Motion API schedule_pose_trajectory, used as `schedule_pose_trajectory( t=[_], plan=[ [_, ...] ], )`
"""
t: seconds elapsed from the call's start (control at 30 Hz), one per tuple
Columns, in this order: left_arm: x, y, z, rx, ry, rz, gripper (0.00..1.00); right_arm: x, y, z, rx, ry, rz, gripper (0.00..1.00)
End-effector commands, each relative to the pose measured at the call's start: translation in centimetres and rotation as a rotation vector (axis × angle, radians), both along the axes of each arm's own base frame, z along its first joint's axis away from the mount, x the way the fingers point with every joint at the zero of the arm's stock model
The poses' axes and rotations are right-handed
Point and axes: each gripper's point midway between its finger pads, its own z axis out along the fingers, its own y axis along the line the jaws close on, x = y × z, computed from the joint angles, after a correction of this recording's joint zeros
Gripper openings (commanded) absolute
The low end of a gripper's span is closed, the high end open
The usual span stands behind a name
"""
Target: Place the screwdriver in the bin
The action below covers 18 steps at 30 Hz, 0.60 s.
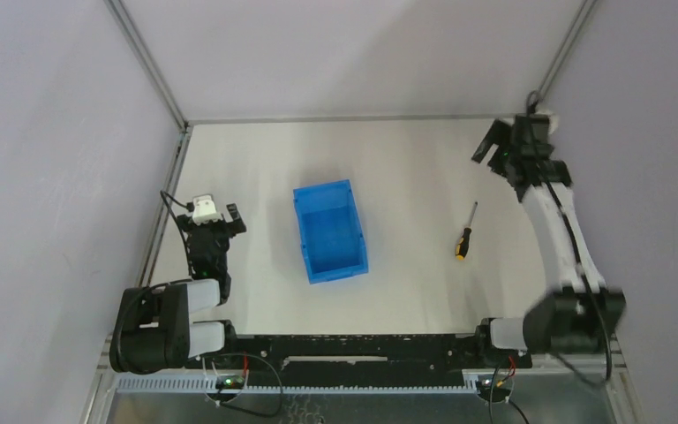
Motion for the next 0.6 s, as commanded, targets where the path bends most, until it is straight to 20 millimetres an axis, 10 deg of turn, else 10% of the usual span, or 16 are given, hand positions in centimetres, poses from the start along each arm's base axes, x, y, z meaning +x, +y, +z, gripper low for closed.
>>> schedule_pose_trajectory(
  t=[0.0, 0.33, 0.57],
  plan=[
    [1.2, 0.2, 2.6, -0.002, -0.076, 0.009, 1.00, -3.8, 0.3, -14.1, 0.036, 0.530, 0.043, 0.97],
    [1.2, 0.2, 2.6, -0.001, -0.075, 0.008, 1.00, -6.3, 1.5, -27.4, 0.050, 0.874, 0.081, 0.78],
    [1.2, 0.2, 2.6, -0.001, -0.076, 0.009, 1.00, -6.5, 1.1, -28.0, 0.023, 0.920, 0.092, 0.13]
  ],
)
